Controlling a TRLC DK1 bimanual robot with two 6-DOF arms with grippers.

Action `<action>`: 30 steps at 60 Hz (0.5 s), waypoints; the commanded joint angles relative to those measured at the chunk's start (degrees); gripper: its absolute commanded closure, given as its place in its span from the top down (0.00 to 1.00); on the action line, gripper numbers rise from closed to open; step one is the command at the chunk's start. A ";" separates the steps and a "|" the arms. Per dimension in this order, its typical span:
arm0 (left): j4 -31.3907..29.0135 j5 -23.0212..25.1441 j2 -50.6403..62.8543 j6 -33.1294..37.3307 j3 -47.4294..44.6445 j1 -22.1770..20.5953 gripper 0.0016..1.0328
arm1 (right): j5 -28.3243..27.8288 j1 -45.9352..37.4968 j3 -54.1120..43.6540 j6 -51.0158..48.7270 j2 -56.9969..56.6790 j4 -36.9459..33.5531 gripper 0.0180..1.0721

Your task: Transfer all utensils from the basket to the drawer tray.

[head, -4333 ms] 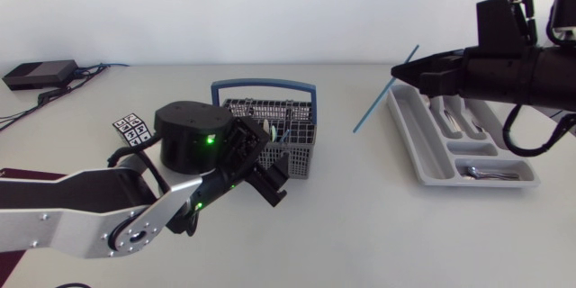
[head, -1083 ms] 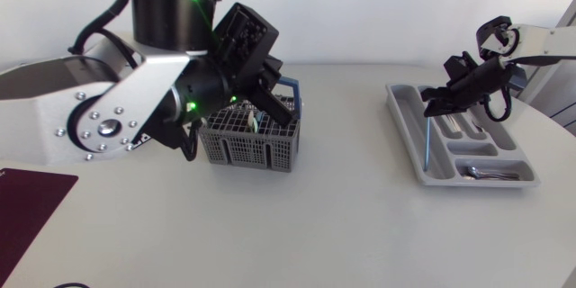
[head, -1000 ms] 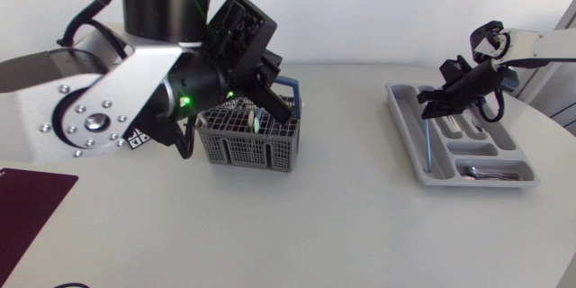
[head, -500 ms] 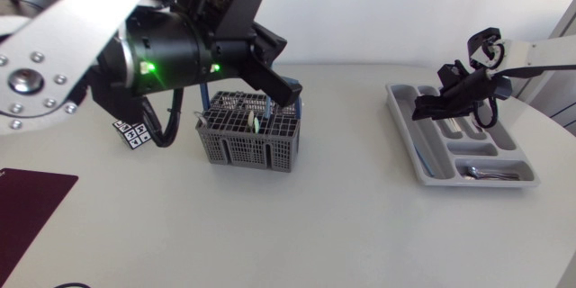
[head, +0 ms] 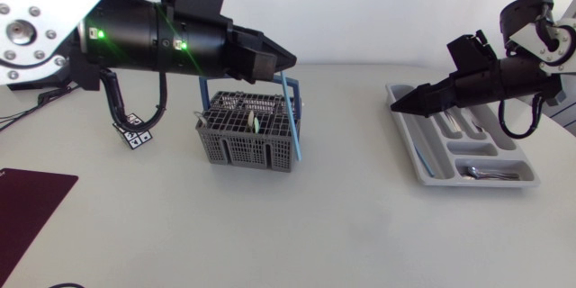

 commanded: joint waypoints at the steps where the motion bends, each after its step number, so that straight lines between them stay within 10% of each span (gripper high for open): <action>1: -1.33 4.03 2.04 -3.66 3.05 1.90 0.03 | -2.07 3.48 -2.82 -2.73 -3.03 -2.47 0.95; 30: -4.58 14.75 5.38 -6.39 4.02 4.01 0.03 | -7.96 25.89 -2.65 -0.62 -8.65 -6.43 0.88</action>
